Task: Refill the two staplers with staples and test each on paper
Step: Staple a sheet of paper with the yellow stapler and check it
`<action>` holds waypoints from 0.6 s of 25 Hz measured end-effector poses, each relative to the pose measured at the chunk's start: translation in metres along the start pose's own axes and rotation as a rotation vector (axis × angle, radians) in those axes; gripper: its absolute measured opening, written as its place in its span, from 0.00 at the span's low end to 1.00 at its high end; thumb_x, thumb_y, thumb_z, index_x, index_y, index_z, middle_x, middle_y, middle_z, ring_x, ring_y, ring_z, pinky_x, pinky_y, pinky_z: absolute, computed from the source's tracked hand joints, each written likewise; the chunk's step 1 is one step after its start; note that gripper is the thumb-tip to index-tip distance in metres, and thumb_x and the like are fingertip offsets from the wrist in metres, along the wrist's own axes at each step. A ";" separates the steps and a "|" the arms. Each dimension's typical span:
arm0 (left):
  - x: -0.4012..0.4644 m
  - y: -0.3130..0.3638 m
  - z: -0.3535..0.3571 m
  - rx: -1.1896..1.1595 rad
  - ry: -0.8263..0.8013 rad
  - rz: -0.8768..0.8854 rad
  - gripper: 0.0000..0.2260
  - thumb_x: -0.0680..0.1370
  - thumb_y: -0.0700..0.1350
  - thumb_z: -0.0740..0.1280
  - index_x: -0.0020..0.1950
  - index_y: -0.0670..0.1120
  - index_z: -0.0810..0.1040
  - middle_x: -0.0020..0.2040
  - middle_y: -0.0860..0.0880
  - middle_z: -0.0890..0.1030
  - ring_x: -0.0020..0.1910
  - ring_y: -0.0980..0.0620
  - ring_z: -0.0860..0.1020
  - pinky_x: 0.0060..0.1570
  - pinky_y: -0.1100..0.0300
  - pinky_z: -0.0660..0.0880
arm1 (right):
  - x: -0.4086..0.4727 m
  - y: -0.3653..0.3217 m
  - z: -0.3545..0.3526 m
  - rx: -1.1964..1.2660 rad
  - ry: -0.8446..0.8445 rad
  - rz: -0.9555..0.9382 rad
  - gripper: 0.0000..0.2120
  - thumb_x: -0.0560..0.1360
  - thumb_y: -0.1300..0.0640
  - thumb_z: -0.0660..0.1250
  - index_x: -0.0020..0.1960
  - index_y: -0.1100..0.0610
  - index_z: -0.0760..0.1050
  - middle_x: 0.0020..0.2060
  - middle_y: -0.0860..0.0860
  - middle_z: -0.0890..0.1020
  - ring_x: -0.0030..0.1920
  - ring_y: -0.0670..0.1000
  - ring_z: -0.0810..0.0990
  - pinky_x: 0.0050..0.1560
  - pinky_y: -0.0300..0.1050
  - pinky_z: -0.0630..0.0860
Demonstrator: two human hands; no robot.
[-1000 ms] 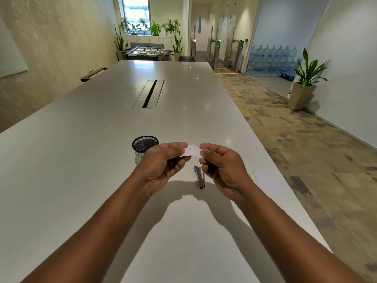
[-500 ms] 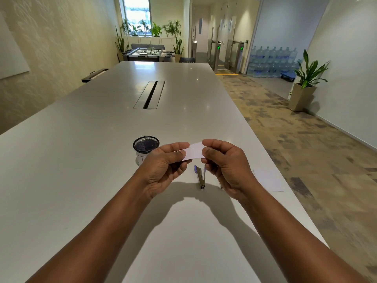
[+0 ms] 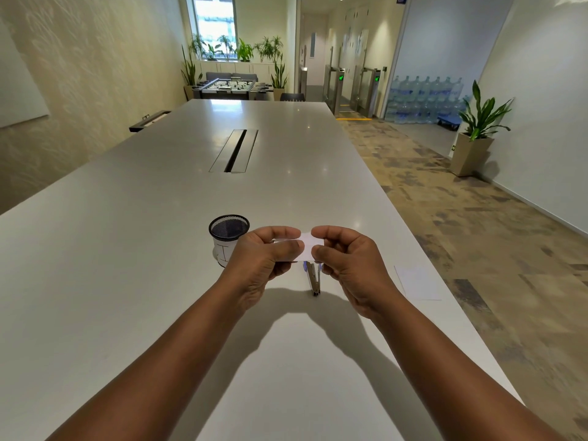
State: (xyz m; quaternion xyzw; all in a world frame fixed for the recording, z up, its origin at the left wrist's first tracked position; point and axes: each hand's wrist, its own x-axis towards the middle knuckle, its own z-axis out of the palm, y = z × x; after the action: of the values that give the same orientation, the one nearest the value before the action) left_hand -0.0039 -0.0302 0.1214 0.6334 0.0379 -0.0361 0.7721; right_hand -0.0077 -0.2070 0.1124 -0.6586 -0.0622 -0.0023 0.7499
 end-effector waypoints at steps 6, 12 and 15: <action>0.001 -0.006 0.000 -0.036 0.005 -0.022 0.08 0.72 0.39 0.78 0.50 0.44 0.86 0.38 0.50 0.85 0.37 0.53 0.81 0.39 0.62 0.78 | -0.001 0.002 0.001 -0.049 0.013 -0.006 0.13 0.74 0.67 0.73 0.56 0.55 0.84 0.35 0.47 0.82 0.38 0.49 0.81 0.40 0.38 0.78; 0.001 -0.012 -0.004 -0.059 0.065 -0.033 0.03 0.74 0.41 0.76 0.48 0.44 0.86 0.40 0.48 0.86 0.39 0.51 0.82 0.37 0.61 0.79 | -0.002 0.005 0.002 -0.072 -0.003 0.009 0.14 0.73 0.67 0.73 0.55 0.53 0.84 0.36 0.47 0.83 0.38 0.50 0.79 0.41 0.40 0.78; 0.000 -0.014 -0.007 -0.015 0.026 -0.007 0.07 0.73 0.40 0.78 0.50 0.45 0.86 0.44 0.47 0.87 0.42 0.51 0.83 0.41 0.61 0.80 | -0.003 0.007 0.003 -0.072 0.004 0.015 0.14 0.73 0.67 0.73 0.54 0.53 0.85 0.37 0.48 0.83 0.40 0.51 0.81 0.44 0.44 0.79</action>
State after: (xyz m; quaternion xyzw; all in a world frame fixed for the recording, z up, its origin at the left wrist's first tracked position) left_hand -0.0053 -0.0259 0.1061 0.6280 0.0504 -0.0302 0.7760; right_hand -0.0102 -0.2033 0.1059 -0.6855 -0.0557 0.0001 0.7259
